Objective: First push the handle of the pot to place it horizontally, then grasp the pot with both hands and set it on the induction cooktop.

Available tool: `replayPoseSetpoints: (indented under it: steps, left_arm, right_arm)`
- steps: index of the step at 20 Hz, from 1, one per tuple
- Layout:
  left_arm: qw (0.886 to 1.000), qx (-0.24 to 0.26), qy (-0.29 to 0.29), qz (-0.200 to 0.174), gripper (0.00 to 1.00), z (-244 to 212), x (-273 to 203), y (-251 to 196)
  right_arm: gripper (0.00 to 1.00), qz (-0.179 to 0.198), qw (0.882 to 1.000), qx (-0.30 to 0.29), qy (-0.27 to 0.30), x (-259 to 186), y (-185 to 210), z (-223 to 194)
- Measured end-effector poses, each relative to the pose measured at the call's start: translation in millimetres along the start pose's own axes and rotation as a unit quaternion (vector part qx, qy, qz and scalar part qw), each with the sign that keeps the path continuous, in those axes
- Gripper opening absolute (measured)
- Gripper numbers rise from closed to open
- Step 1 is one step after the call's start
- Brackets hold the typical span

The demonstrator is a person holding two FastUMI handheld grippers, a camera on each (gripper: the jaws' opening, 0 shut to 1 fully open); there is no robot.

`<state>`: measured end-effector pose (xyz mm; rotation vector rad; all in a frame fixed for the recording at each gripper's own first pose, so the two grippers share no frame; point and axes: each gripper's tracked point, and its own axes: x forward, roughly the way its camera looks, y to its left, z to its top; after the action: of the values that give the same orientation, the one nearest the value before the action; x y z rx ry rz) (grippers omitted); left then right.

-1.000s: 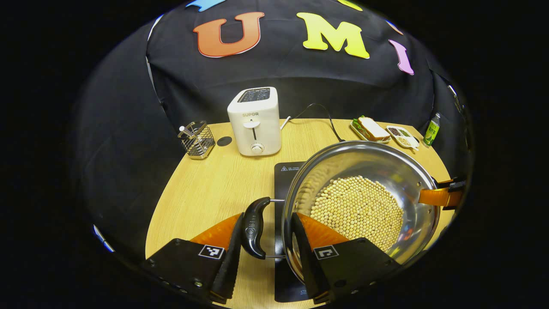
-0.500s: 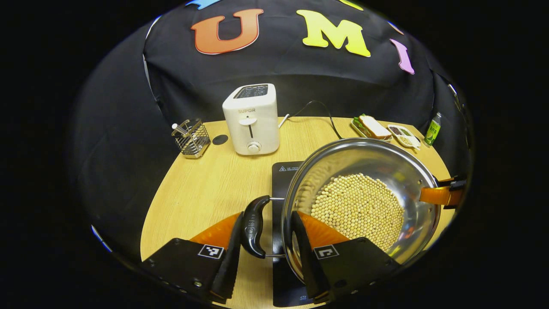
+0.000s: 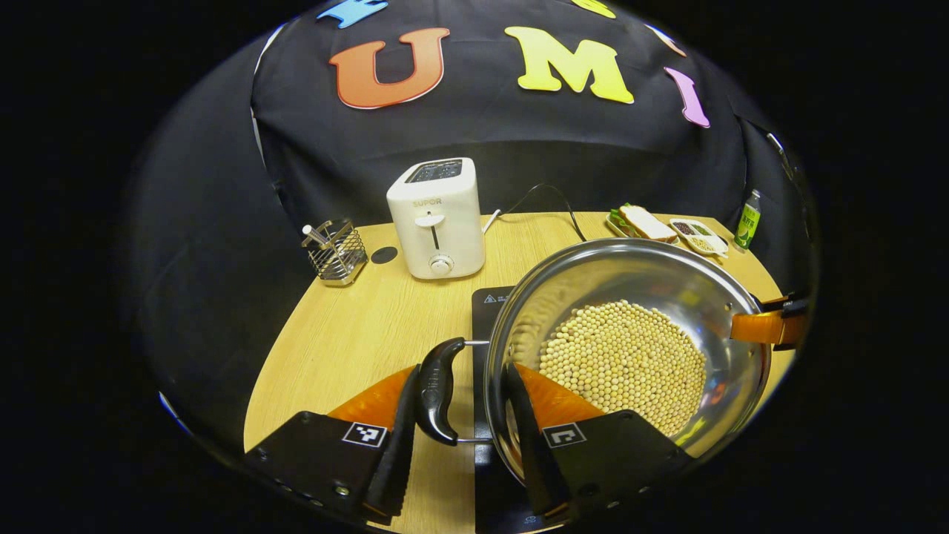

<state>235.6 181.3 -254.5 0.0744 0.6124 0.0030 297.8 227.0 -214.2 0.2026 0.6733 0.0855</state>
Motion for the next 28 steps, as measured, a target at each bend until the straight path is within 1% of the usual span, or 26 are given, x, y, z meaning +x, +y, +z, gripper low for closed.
replayPoseSetpoints:
  steps: [2, 4, 5, 6, 7, 8, 9, 10, 14, 17, 18, 19, 20, 22, 23, 24, 26, 28]
  left_arm:
    - [1.0, -0.005, -0.007, -0.002, 0.63, 2, 0, 0]
    - [1.0, -0.01, -0.012, -0.001, 0.77, 3, -1, 1]
    - [1.0, -0.011, -0.019, 0.01, 0.77, 5, -1, 5]
    - [0.999, -0.01, -0.03, 0.031, 0.67, 10, -2, 14]
    - [0.998, -0.011, -0.038, 0.038, 0.92, 13, -7, 17]
    - [0.998, -0.014, -0.046, 0.041, 0.98, 17, -13, 18]
    - [0.998, -0.013, -0.05, 0.045, 0.98, 18, -15, 19]
    - [0.998, -0.012, -0.051, 0.047, 0.97, 18, -19, 20]
    - [0.996, -0.021, -0.068, 0.061, 0.97, 21, -42, 27]
    - [0.995, -0.031, -0.079, 0.061, 0.97, 21, -59, 25]
    - [0.994, -0.034, -0.079, 0.064, 0.97, 20, -66, 26]
    - [0.994, -0.037, -0.082, 0.065, 0.96, 19, -72, 24]
    - [0.993, -0.042, -0.085, 0.064, 0.97, 18, -79, 21]
    - [0.993, -0.048, -0.09, 0.063, 0.96, 16, -93, 13]
    - [0.992, -0.052, -0.094, 0.063, 0.97, 14, -99, 7]
    - [0.992, -0.055, -0.093, 0.058, 0.96, 10, -104, -2]
    - [0.992, -0.055, -0.094, 0.061, 0.97, 7, -118, -14]
    - [0.992, -0.053, -0.1, 0.06, 0.97, 7, -134, -33]
  right_arm:
    - [0.57, 0.001, 1.0, 0.008, -0.004, 0, 0, 0]
    - [0.6, 0.005, 1.0, 0.004, -0.004, 0, 0, 1]
    - [0.61, 0.002, 1.0, -0.001, -0.003, 0, -1, 0]
    - [0.68, 0.002, 1.0, -0.004, 0.002, 0, -3, -1]
    - [0.74, 0.003, 1.0, -0.001, 0.0, -2, -4, 0]
    - [0.79, 0.001, 1.0, 0.003, -0.004, -3, -7, 0]
    - [0.83, 0.005, 1.0, 0.002, -0.013, -8, -6, 3]
    - [0.84, 0.006, 1.0, -0.002, -0.022, -13, -8, 6]
    - [0.84, 0.005, 0.998, -0.041, -0.056, -37, -9, 14]
    - [0.83, 0.004, 0.996, -0.061, -0.072, -53, -12, 11]
    - [0.8, 0.005, 0.995, -0.064, -0.075, -58, -13, 10]
    - [0.83, 0.004, 0.995, -0.067, -0.078, -63, -16, 7]
    - [0.8, 0.003, 0.994, -0.068, -0.081, -67, -19, 5]
    - [0.8, 0.006, 0.994, -0.07, -0.089, -74, -26, 0]
    - [0.8, 0.008, 0.994, -0.063, -0.087, -74, -31, -6]
    - [0.8, 0.003, 0.995, -0.057, -0.081, -75, -38, -14]
    - [0.84, 0.005, 0.996, -0.041, -0.075, -80, -51, -26]
    - [0.84, 0.002, 0.997, -0.037, -0.067, -87, -67, -39]
